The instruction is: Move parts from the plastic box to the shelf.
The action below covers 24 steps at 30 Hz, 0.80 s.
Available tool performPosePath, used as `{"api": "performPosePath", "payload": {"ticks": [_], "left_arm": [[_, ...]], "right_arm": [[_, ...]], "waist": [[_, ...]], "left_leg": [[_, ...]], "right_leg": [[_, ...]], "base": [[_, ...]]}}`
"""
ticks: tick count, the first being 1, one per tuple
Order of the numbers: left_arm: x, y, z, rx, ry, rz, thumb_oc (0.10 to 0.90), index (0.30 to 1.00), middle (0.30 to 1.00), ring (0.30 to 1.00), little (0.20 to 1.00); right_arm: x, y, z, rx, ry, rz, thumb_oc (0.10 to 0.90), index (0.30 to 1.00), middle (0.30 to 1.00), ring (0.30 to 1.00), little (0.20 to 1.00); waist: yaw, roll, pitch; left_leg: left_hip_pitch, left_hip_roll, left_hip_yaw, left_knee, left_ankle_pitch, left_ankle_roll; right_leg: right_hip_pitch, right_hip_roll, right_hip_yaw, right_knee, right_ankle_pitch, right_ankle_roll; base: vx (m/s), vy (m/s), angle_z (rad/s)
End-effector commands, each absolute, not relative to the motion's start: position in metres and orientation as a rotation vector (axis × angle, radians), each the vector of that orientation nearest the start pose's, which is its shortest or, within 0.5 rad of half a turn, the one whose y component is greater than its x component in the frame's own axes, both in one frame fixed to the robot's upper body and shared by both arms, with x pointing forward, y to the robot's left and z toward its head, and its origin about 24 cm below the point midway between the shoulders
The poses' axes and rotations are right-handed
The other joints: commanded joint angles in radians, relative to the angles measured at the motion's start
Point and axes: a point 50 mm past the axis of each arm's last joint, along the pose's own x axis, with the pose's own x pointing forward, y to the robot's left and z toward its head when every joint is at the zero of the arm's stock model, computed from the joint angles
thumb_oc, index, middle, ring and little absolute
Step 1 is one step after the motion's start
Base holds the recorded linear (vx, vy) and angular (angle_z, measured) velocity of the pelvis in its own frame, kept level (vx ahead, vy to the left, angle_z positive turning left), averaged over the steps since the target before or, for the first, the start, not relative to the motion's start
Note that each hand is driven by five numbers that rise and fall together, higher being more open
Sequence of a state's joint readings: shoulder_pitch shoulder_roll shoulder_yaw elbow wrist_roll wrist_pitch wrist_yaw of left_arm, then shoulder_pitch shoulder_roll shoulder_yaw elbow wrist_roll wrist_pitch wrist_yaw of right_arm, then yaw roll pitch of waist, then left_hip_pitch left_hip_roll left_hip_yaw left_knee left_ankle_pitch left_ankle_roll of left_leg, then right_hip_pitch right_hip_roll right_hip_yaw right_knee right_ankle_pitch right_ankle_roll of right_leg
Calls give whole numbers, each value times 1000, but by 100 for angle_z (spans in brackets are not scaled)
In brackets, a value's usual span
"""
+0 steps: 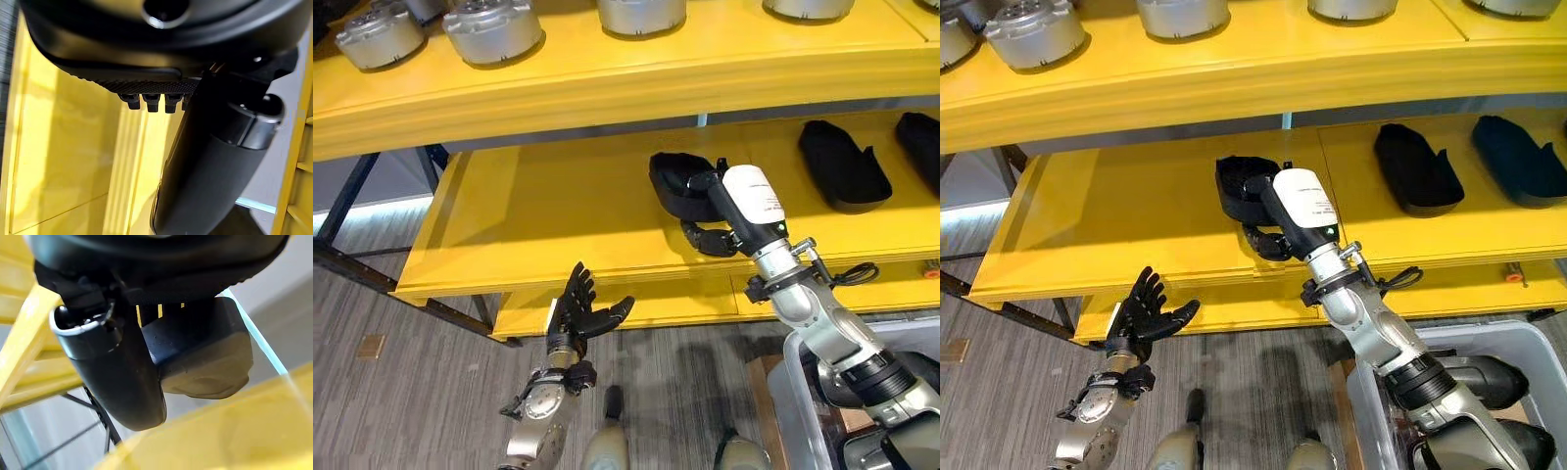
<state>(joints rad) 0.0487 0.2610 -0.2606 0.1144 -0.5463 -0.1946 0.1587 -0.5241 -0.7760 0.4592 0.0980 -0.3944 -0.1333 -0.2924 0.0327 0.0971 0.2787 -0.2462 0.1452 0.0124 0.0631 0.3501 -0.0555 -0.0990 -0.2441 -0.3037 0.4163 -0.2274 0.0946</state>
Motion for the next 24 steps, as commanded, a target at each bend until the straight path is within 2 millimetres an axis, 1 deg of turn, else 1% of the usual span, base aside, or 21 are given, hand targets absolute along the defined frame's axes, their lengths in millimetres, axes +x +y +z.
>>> {"api": "performPosePath", "payload": {"ticks": [1,2,3,6,7,8,11,15,20,24], "left_arm": [[247,172,68,-283,-201,-55,900,1000,1000,1000,1000],[246,173,68,-286,-200,-53,900,1000,1000,1000,1000],[246,173,71,-286,-208,-62,900,1000,1000,1000,1000],[244,175,74,-268,-222,-82,900,1000,1000,1000,1000],[244,175,74,-269,-223,-81,900,1000,1000,1000,1000],[243,176,76,-272,-232,-81,900,1000,1000,1000,1000],[242,177,78,-278,-239,-77,900,1000,1000,1000,1000],[242,176,81,-281,-253,-90,900,1000,1000,1000,1000],[242,176,86,-285,-269,-97,900,1000,1000,1000,1000],[244,176,90,-283,-287,-101,900,1000,1000,1000,1000]], "right_arm": [[322,-147,254,-1026,-942,9,400,300,300,300,300],[325,-150,259,-1036,-938,-5,400,300,300,300,300],[329,-156,266,-1050,-928,-22,400,300,300,300,300],[336,-164,276,-1091,-904,-41,400,300,300,300,300],[337,-164,277,-1091,-905,-40,400,300,300,300,300],[342,-167,285,-1131,-895,-56,400,300,300,300,300],[346,-172,298,-1158,-894,-81,400,300,300,300,300],[349,-180,317,-1201,-898,-136,400,300,300,300,300],[353,-182,340,-1226,-912,-182,400,300,300,300,300],[357,-187,351,-1248,-896,-223,400,300,300,300,300]], "waist": [[10,-50,-23],[17,-43,-16],[26,-37,4],[32,-25,29],[33,-25,30],[39,-19,51],[44,-16,79],[48,-18,103],[57,-23,122],[61,-33,135]], "left_leg": [[126,102,61,64,-289,-91],[123,96,62,68,-296,-84],[101,84,65,80,-298,-83],[79,68,76,89,-309,-77],[77,67,78,90,-310,-76],[61,61,85,97,-316,-73],[33,57,94,111,-323,-71],[-3,54,96,128,-326,-72],[-28,50,103,132,-328,-73],[-48,50,104,142,-333,-72]], "right_leg": [[13,-22,31,-124,107,-8],[0,-26,42,-119,114,-3],[-27,-42,50,-109,122,1],[-63,-67,62,-98,135,9],[-66,-67,64,-96,135,10],[-95,-77,78,-93,148,16],[-133,-85,96,-86,159,22],[-166,-98,106,-78,169,28],[-196,-100,116,-84,187,35],[-214,-100,119,-82,195,37]], "base": [[37,67,102],[-25,94,12],[-57,107,-22],[-38,105,-2],[-61,119,0],[-69,98,-6],[-58,84,-14],[-30,45,-2],[-7,29,0],[-7,13,-3]]}}
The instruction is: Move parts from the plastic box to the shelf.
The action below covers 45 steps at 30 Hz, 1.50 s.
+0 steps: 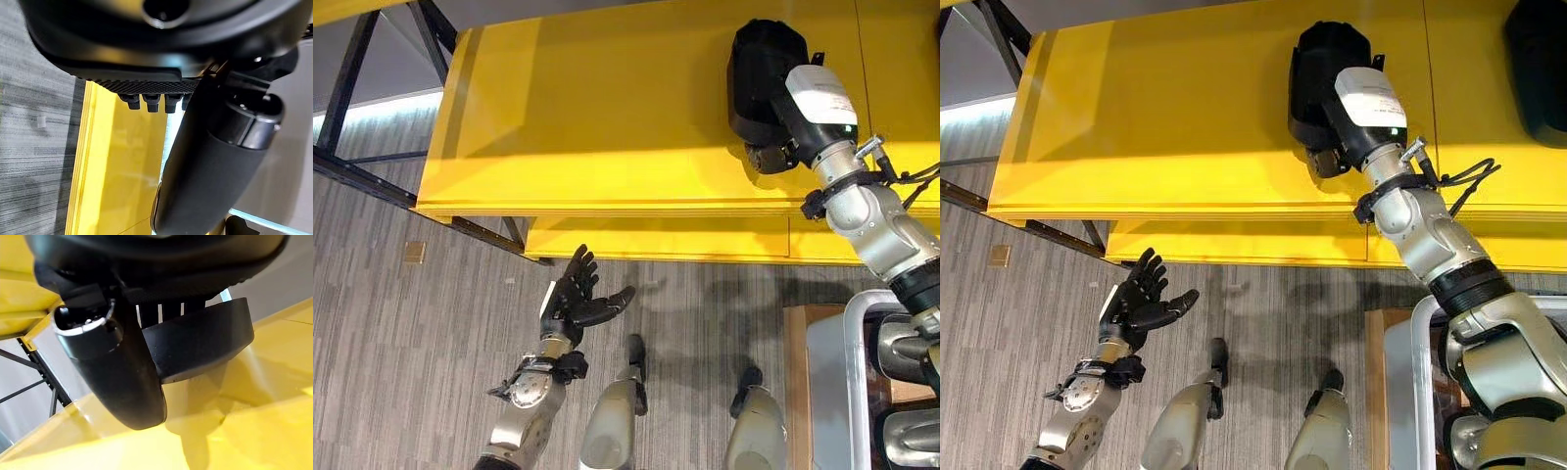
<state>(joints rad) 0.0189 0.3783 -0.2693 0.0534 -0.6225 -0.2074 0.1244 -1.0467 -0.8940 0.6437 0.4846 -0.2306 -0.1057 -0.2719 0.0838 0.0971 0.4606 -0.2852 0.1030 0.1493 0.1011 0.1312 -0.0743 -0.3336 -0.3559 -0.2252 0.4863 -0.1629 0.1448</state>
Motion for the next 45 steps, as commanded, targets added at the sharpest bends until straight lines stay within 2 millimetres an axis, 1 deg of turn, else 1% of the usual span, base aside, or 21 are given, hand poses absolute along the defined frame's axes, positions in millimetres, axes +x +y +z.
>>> {"api": "performPosePath", "payload": {"ticks": [1,8,10,13,16,23,27,34,36,37,45], "left_arm": [[244,176,90,-284,-288,-101,900,1000,1000,1000,1000],[246,178,95,-277,-308,-103,900,1000,1000,1000,1000],[246,179,95,-277,-308,-97,900,1000,1000,1000,1000],[246,180,97,-274,-318,-94,900,1000,1000,1000,1000],[246,182,100,-269,-330,-92,900,1000,1000,1000,1000],[245,185,99,-264,-331,-75,900,1000,1000,1000,1000],[245,185,100,-260,-335,-84,900,1000,1000,1000,1000],[245,187,100,-259,-334,-77,900,1000,1000,1000,1000],[246,187,101,-257,-339,-77,900,1000,1000,1000,1000],[246,187,101,-256,-339,-78,900,1000,1000,1000,1000],[247,187,101,-256,-336,-70,900,1000,1000,1000,1000]], "right_arm": [[358,-187,351,-1248,-897,-223,400,300,300,300,300],[361,-200,361,-1316,-847,-271,400,300,300,300,300],[363,-206,361,-1344,-820,-294,400,300,300,300,300],[366,-211,362,-1359,-793,-309,400,300,300,300,300],[368,-213,363,-1409,-771,-317,400,300,300,300,300],[368,-218,367,-1475,-749,-329,400,300,300,300,300],[370,-220,365,-1537,-713,-314,400,300,300,300,300],[370,-219,364,-1543,-718,-298,400,300,300,300,300],[370,-217,364,-1520,-720,-291,806,868,868,868,868],[370,-217,364,-1510,-719,-290,900,1000,1000,1000,1000],[370,-214,364,-1424,-742,-294,900,1000,1000,1000,1000]], "waist": [[9,-32,-47],[13,-45,-40],[14,-50,-37],[16,-55,-37],[17,-58,-33],[18,-58,-26],[18,-62,-25],[17,-63,-25],[19,-63,-22],[20,-62,-21],[20,-61,-17]], "left_leg": [[-10,92,-33,105,-114,-53],[-33,92,-43,112,-114,-56],[-33,93,-46,118,-119,-58],[-39,95,-47,118,-118,-58],[-40,98,-49,119,-118,-59],[-40,101,-47,123,-120,-63],[-38,102,-45,120,-120,-64],[-43,104,-49,119,-116,-64],[-45,105,-49,117,-114,-64],[-44,105,-49,117,-115,-64],[-50,101,-54,121,-117,-63]], "right_leg": [[20,11,40,-152,130,-14],[5,11,32,-146,132,-14],[5,13,34,-139,127,-15],[-3,16,33,-140,132,-15],[-5,15,33,-138,134,-15],[-14,18,34,-125,128,-15],[-16,21,38,-126,128,-16],[-19,22,34,-125,130,-18],[-21,24,33,-127,131,-18],[-21,24,32,-127,130,-18],[-25,22,32,-114,122,-20]], "base": [[0,0,0],[1,-1,1],[3,-5,2],[0,0,0],[0,0,0],[0,0,0],[0,0,0],[0,0,0],[0,0,0],[0,0,0],[0,0,0]]}}
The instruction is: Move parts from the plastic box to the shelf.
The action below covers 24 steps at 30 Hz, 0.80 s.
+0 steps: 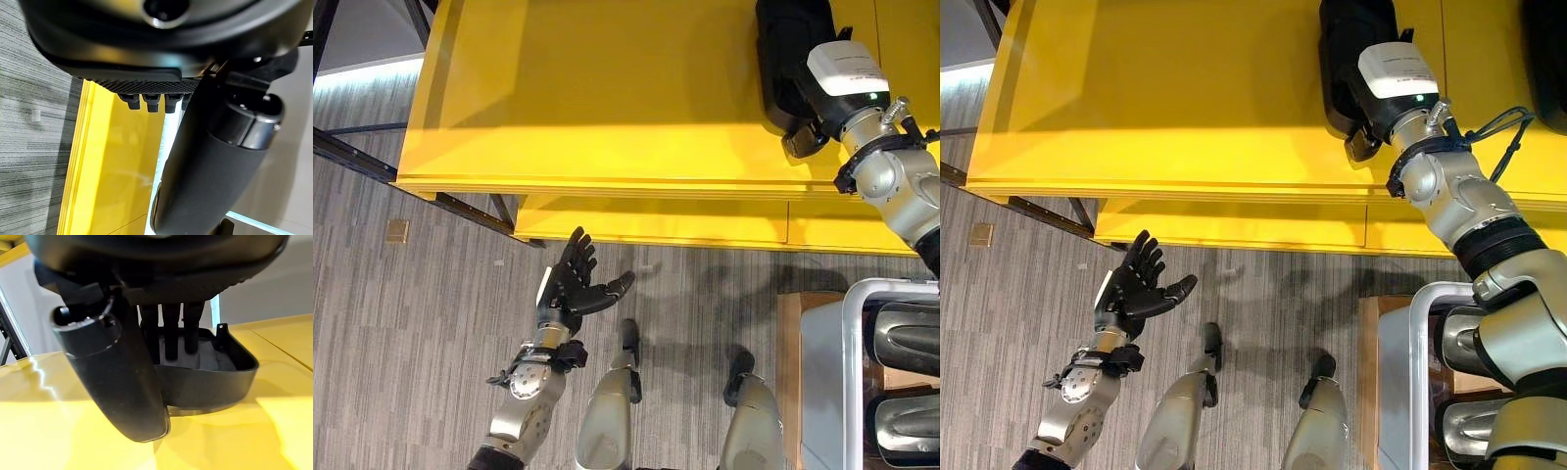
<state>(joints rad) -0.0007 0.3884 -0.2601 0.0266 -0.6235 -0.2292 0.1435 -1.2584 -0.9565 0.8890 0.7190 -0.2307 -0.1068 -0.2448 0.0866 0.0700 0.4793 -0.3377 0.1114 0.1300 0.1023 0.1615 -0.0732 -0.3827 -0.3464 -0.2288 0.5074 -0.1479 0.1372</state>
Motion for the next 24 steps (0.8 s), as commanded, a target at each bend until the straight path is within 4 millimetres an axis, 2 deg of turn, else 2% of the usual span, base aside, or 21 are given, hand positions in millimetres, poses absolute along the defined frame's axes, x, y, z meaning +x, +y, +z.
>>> {"api": "performPosePath", "payload": {"ticks": [1,15,24], "left_arm": [[247,188,101,-256,-336,-69,900,1000,1000,1000,1000],[246,192,102,-256,-345,-53,900,1000,1000,1000,1000],[246,192,103,-256,-345,-62,900,1000,1000,1000,1000]], "right_arm": [[369,-213,364,-1418,-745,-288,900,1000,1000,1000,1000],[366,-202,372,-1384,-794,-249,900,1000,1000,1000,1000],[365,-199,379,-1420,-809,-250,900,1000,1000,1000,1000]], "waist": [[18,-35,-36],[18,-45,-34],[18,-49,-32]], "left_leg": [[2,93,-35,119,-148,-64],[4,91,-37,121,-153,-63],[0,92,-37,119,-153,-63]], "right_leg": [[24,12,36,-135,108,-12],[19,12,38,-127,108,-12],[15,13,40,-131,111,-11]], "base": [[0,0,0],[0,0,0],[0,0,0]]}}
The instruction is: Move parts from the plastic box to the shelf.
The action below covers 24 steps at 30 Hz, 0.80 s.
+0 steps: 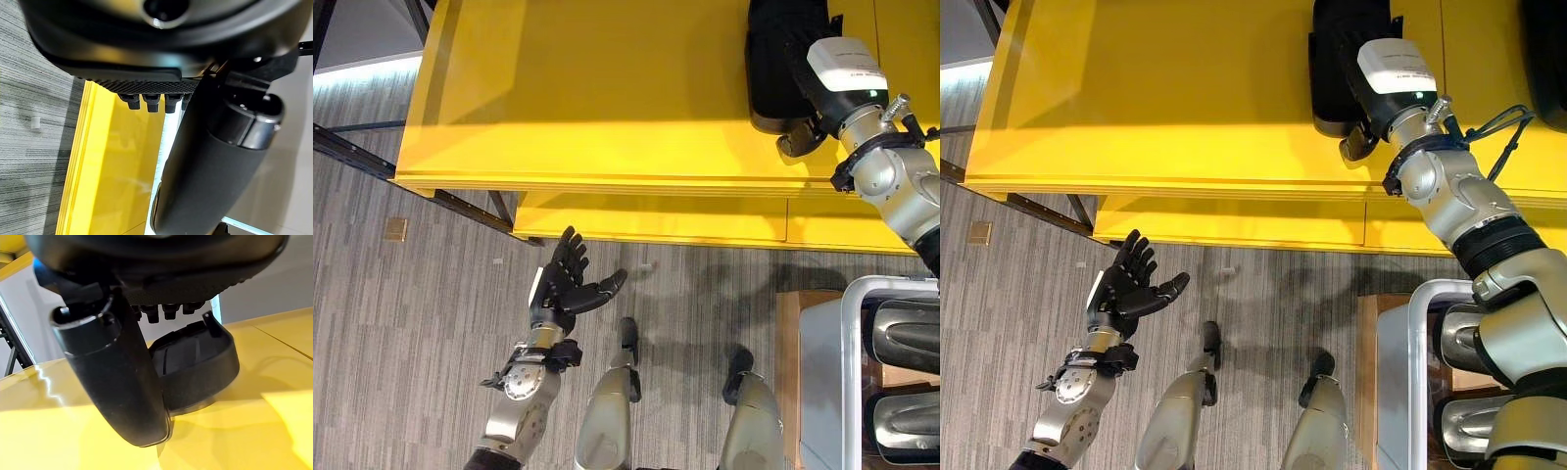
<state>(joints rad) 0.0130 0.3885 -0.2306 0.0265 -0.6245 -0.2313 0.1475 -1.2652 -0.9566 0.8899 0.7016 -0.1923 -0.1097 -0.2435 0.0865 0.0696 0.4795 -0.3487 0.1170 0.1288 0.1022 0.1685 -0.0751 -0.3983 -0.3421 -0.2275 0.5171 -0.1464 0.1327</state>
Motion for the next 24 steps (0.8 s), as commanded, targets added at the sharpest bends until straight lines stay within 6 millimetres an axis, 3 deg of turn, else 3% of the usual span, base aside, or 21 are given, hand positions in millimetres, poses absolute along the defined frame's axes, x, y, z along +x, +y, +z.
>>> {"api": "performPosePath", "payload": {"ticks": [1,24], "left_arm": [[245,193,104,-252,-349,-61,900,1000,1000,1000,1000],[243,199,102,-236,-342,-44,900,1000,1000,1000,1000]], "right_arm": [[364,-198,381,-1423,-812,-254,900,1000,1000,1000,1000],[360,-210,395,-1408,-816,-334,900,1000,1000,1000,1000]], "waist": [[20,-49,-31],[33,-56,-21]], "left_leg": [[9,85,-36,121,-161,-60],[-43,80,-45,158,-174,-53]], "right_leg": [[29,8,39,-140,111,-6],[0,5,36,-131,113,-6]], "base": [[0,0,0],[0,0,0]]}}
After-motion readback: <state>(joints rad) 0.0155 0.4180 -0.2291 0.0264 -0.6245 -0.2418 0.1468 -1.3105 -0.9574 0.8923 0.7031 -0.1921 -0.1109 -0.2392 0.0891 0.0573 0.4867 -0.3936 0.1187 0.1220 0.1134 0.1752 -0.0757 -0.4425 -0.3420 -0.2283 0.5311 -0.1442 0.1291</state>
